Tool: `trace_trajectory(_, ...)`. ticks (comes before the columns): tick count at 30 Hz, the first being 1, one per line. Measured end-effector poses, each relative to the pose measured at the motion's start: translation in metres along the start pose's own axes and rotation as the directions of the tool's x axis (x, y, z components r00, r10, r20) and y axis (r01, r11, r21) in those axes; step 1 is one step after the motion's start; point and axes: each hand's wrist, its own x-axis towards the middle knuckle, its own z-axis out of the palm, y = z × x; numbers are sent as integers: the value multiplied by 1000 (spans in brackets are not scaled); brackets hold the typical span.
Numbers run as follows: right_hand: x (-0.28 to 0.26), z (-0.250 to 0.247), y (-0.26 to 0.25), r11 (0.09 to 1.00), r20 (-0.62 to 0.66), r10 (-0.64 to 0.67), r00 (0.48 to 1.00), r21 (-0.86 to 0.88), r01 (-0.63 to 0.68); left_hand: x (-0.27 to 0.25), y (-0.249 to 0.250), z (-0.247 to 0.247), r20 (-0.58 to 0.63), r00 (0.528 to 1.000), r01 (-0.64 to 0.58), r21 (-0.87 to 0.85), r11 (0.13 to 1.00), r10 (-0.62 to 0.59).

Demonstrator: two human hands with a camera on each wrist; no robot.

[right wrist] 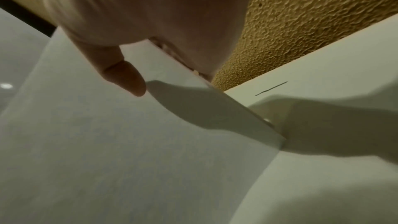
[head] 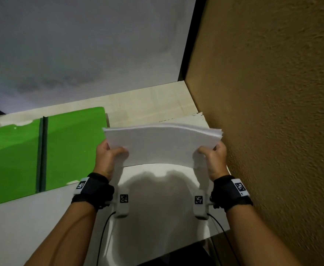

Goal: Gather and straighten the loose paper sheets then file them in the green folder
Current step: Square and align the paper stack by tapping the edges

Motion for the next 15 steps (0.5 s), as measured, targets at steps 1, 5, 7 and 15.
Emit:
trace_trajectory(1, 0, -1, 2, 1000, 8, 14, 1000, -18, -14, 1, -2, -3, -8, 1000, 9, 2, 1000, -9)
trace_trajectory(5, -4, 0, 8, 999, 2, 30, 1000, -36, -30, -2, -9, -7, -24, 1000, 6, 27, 1000, -5)
trace_trajectory(7, -5, 2, 6, 1000, -31, 14, 999, -17, -15, -2, -9, -7, -34, 999, -9, 33, 999, 10)
trace_trajectory(15, -9, 0, 9, 996, 50, 56, 997, -71, -52, -8, -15, -7, -15, 1000, 23, 84, 996, -22)
